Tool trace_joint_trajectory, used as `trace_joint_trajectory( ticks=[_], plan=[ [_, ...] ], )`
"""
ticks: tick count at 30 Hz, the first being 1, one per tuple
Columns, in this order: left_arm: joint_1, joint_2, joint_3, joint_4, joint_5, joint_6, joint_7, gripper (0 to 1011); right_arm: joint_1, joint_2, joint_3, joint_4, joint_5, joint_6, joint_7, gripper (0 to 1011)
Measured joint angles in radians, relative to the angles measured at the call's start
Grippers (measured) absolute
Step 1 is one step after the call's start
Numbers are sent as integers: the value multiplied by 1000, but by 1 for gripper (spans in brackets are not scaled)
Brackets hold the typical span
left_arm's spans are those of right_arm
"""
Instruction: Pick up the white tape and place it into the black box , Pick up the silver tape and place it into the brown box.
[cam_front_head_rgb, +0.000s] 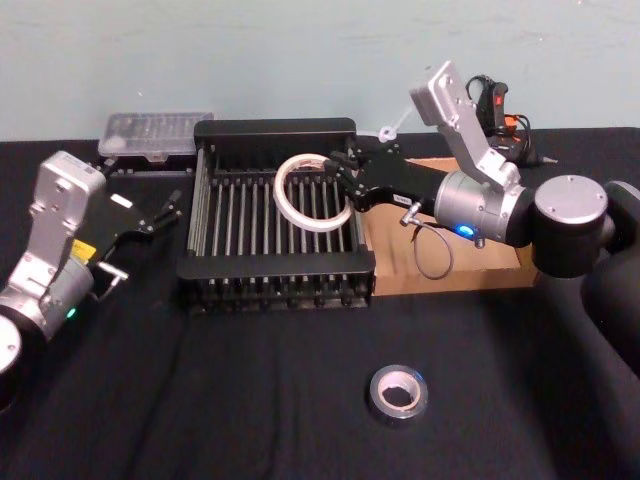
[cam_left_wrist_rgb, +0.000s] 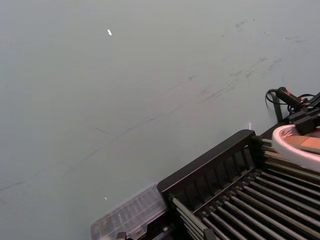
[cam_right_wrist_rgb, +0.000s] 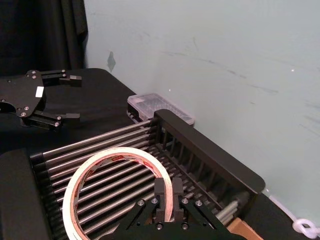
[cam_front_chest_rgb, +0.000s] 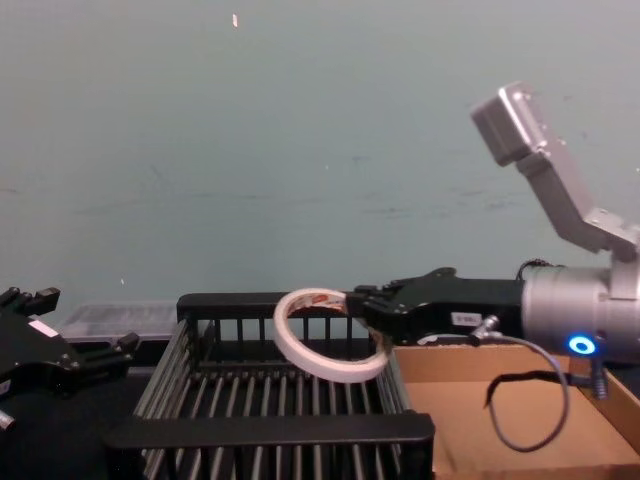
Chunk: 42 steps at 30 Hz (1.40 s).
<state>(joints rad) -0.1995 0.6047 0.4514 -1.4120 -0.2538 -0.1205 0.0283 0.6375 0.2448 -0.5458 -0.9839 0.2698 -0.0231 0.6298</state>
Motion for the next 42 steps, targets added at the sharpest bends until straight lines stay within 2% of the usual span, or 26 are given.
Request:
trace_joint_trajectory(
  ticks=[10,26,29,30,38,41,42],
  plan=[
    [0,0,0,0,0,0,0,1001,49,-44,-18,96,-10,-20,9,97],
    [0,0,0,0,0,0,0,1001,43,-38,-16,84,-8,-18,9,99],
    [0,0,0,0,0,0,0,1001,42,-38,-15,83,-8,-17,9,183],
    [0,0,0,0,0,0,0,1001,42,-38,-15,82,-8,-17,9,183],
    [0,0,0,0,0,0,0,1001,41,-37,-14,81,-7,-16,8,471],
    [0,0,0,0,0,0,0,1001,41,-37,-14,80,-7,-16,8,530],
    [0,0,0,0,0,0,0,1001,41,-36,-14,80,-7,-16,8,593]
  ],
)
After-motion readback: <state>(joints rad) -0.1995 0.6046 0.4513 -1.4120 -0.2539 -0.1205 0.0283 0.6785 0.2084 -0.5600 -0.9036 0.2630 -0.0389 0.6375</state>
